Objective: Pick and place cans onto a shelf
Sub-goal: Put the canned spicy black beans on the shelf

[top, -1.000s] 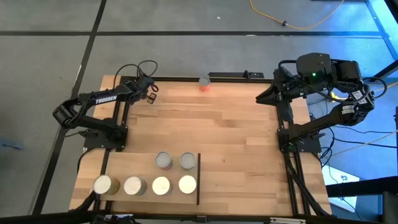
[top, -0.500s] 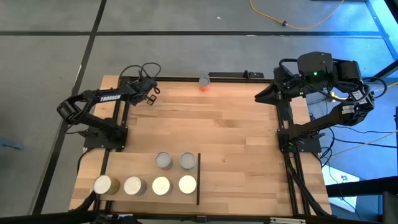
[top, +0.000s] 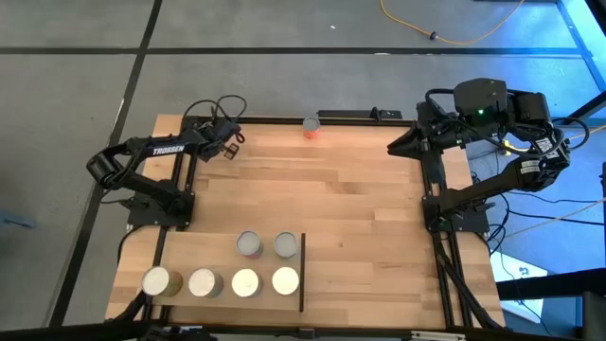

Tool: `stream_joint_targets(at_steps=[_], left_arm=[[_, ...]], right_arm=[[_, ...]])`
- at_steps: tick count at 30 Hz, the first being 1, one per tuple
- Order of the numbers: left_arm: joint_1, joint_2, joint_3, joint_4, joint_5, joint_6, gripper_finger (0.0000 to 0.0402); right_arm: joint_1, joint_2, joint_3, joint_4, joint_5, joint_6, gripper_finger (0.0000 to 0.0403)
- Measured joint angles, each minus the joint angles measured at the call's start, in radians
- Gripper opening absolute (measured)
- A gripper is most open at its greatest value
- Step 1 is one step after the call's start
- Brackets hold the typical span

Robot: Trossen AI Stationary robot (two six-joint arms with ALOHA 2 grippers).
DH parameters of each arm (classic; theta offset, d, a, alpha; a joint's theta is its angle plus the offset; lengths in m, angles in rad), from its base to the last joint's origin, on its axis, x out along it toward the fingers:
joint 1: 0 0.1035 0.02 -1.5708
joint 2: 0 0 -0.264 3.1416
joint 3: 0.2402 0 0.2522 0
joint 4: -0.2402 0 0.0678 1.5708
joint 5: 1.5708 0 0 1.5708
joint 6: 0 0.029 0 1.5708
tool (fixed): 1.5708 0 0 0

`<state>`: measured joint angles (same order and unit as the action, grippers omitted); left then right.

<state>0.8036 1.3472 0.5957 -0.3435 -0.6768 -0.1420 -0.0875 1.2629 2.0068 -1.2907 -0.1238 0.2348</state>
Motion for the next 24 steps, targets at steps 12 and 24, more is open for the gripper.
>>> stream_joint_targets(at_steps=[12, 24], left_arm=[[0.035, -0.001, 0.000, 0.019, 0.022, -0.005, 0.0046], [0.060, 0.007, 0.001, 0.051, 0.046, 0.022, 0.0046]], right_arm=[[0.000, 0.000, 0.000, 0.000, 0.000, -0.001, 0.0065], [0.000, 0.000, 0.000, 0.000, 0.000, -0.001, 0.0065]])
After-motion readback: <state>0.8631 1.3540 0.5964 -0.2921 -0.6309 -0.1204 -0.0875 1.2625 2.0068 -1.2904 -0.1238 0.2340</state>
